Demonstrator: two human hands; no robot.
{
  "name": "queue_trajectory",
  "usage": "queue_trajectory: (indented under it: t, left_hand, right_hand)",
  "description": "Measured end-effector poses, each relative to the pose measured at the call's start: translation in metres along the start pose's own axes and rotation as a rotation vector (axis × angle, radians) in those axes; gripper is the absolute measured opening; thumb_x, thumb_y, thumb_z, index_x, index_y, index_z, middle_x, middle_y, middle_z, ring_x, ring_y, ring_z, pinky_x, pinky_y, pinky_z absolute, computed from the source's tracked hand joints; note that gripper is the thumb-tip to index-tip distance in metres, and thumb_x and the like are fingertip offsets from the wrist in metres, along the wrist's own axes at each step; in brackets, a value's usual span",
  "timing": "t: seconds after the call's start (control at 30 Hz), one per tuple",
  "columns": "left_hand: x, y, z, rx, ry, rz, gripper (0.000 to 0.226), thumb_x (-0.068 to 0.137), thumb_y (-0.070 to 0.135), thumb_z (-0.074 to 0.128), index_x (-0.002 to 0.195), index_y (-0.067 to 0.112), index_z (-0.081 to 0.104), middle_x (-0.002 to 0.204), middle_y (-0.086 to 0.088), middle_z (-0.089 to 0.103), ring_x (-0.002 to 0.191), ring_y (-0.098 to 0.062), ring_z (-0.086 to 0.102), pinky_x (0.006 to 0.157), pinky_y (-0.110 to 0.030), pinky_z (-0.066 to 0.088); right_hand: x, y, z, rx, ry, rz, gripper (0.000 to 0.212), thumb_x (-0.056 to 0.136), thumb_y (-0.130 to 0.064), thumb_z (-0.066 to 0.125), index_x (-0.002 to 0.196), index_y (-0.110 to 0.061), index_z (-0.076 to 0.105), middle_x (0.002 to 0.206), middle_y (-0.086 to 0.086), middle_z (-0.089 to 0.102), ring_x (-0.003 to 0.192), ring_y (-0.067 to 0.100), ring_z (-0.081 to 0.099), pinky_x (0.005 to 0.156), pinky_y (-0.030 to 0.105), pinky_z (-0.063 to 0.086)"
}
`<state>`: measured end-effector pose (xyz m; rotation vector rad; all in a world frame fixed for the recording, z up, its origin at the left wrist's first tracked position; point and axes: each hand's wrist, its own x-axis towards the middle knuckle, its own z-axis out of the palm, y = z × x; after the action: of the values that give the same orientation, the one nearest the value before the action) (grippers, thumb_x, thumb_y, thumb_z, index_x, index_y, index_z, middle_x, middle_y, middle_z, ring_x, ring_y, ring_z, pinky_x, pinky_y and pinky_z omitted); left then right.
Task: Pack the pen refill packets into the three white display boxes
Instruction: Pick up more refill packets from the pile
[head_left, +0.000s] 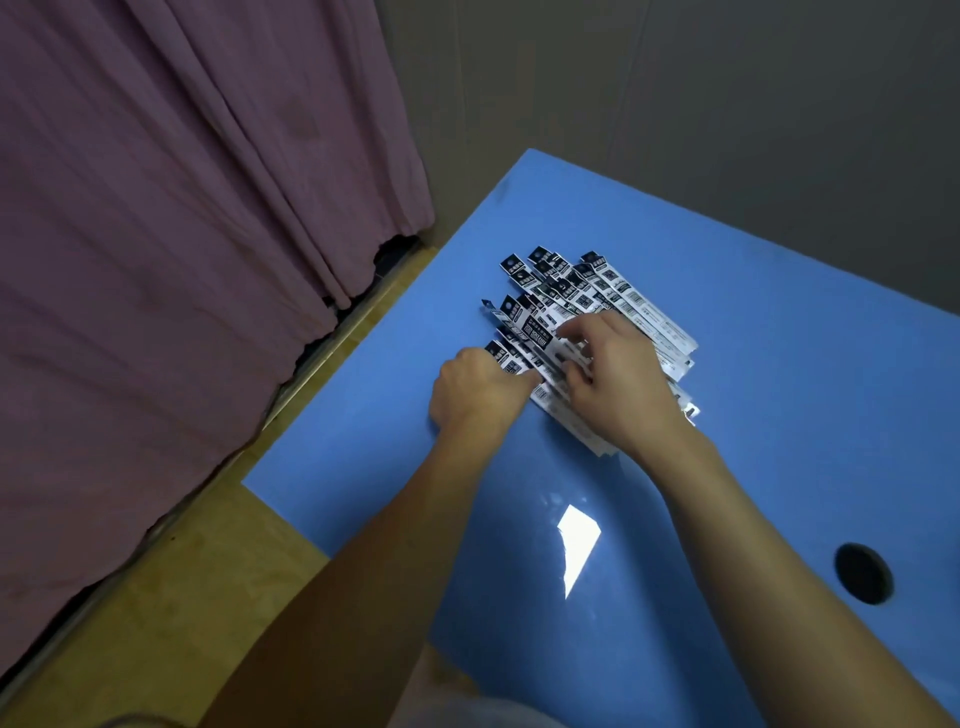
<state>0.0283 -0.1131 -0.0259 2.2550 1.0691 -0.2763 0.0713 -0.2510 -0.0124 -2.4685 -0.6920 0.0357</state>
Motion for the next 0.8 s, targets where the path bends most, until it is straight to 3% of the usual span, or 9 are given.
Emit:
queue_trajectory:
  t: [0.13,0.27,0.5,0.57,0.63,0.7,0.8]
  left_hand:
    - [0.009,-0.012,-0.012,0.006,-0.053,0.011,0.035,0.078,0.042,0.078,0.077,0.015,0.055,0.084,-0.003,0.061,0.072,-0.022,0.058,0.052,-0.027,0.037]
    - [0.019,-0.035,-0.024,0.013,-0.039,0.042,0.015,0.08,0.026,0.075,0.085,0.014,0.066,0.09,-0.003,0.066,0.086,-0.022,0.063,0.06,-0.028,0.044]
    - [0.012,-0.06,-0.032,-0.047,0.102,0.074,0.026,0.087,0.017,0.062,0.113,0.017,0.061,0.113,-0.007,0.064,0.109,-0.028,0.059,0.084,-0.037,0.051]
    - [0.007,-0.06,-0.03,-0.017,0.109,0.043,0.035,0.086,0.031,0.063,0.113,0.01,0.061,0.111,-0.01,0.063,0.105,-0.032,0.061,0.072,-0.038,0.051]
    - [0.003,-0.059,-0.029,0.033,0.101,0.001,0.041,0.08,0.04,0.07,0.103,0.008,0.059,0.1,-0.01,0.063,0.093,-0.033,0.063,0.053,-0.032,0.039]
    - [0.002,-0.059,-0.028,0.036,0.07,-0.012,0.034,0.079,0.034,0.075,0.096,0.009,0.06,0.093,-0.008,0.064,0.086,-0.03,0.063,0.05,-0.03,0.036]
    - [0.0,-0.058,-0.032,0.001,0.051,-0.012,0.014,0.08,0.027,0.072,0.086,0.016,0.067,0.088,-0.005,0.068,0.08,-0.027,0.065,0.058,-0.03,0.048]
  right_hand:
    - [0.001,0.0,-0.003,-0.007,0.011,-0.009,0.03,0.087,-0.005,0.063,0.116,-0.009,0.065,0.11,0.011,0.062,0.098,0.028,0.061,0.084,0.033,0.049]
    - [0.002,-0.003,-0.007,0.008,0.008,-0.007,0.031,0.088,-0.005,0.061,0.118,-0.01,0.064,0.114,0.009,0.061,0.1,0.024,0.061,0.086,0.034,0.05]
    - [0.001,-0.011,-0.003,0.005,-0.007,-0.039,0.031,0.09,-0.005,0.057,0.12,-0.01,0.064,0.117,0.01,0.061,0.104,0.029,0.059,0.089,0.031,0.045]
    - [0.001,-0.014,-0.003,0.007,-0.005,-0.045,0.03,0.091,-0.005,0.057,0.119,-0.01,0.064,0.116,0.009,0.061,0.101,0.028,0.059,0.087,0.029,0.044]
    - [0.001,-0.016,-0.003,0.006,-0.008,-0.052,0.031,0.091,-0.004,0.056,0.12,-0.01,0.064,0.115,0.008,0.06,0.101,0.026,0.059,0.085,0.028,0.043]
    - [0.001,-0.018,-0.004,0.005,-0.02,-0.055,0.032,0.09,-0.004,0.056,0.12,-0.011,0.064,0.115,0.007,0.059,0.103,0.025,0.058,0.085,0.028,0.043]
    - [0.0,-0.02,-0.005,0.0,-0.033,-0.058,0.033,0.089,-0.004,0.056,0.12,-0.012,0.064,0.114,0.007,0.059,0.103,0.026,0.058,0.085,0.027,0.041]
